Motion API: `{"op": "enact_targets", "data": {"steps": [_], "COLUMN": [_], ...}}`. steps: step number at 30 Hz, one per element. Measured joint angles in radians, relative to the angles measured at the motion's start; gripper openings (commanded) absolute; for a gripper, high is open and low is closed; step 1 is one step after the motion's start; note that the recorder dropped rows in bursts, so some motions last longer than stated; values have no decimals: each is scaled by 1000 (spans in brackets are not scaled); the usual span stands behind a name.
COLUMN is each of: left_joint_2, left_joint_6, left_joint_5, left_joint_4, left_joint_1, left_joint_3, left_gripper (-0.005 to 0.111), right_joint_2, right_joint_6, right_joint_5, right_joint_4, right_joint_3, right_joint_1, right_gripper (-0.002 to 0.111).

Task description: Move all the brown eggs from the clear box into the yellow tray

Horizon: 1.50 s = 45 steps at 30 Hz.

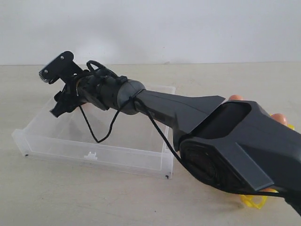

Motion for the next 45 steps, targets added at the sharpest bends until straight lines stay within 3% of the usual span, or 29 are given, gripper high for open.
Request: {"op": "enact_targets", "data": {"steps": [8,23,28,39,45], "left_joint_2": [0,0,0,0,0], "left_joint_6": [0,0,0,0,0], "left_joint_5": [0,0,0,0,0], "left_joint_4": [0,0,0,0,0], "left_joint_1": [0,0,0,0,0], "left_joint_3": [0,0,0,0,0], "left_gripper": [-4,-4,-4,-4,-4], "right_joint_2": [22,33,47,47,30], "right_joint_6": [6,18,18,20,70], "right_joint_5": [-34,-65,-63,-67,64], "right_joint_4": [-16,-18,-18,9,11], "right_joint_3": [0,0,0,0,-2], "right_joint_1": [-10,-28,-28,-21,9], "right_gripper": [59,59,48,47,47]}}
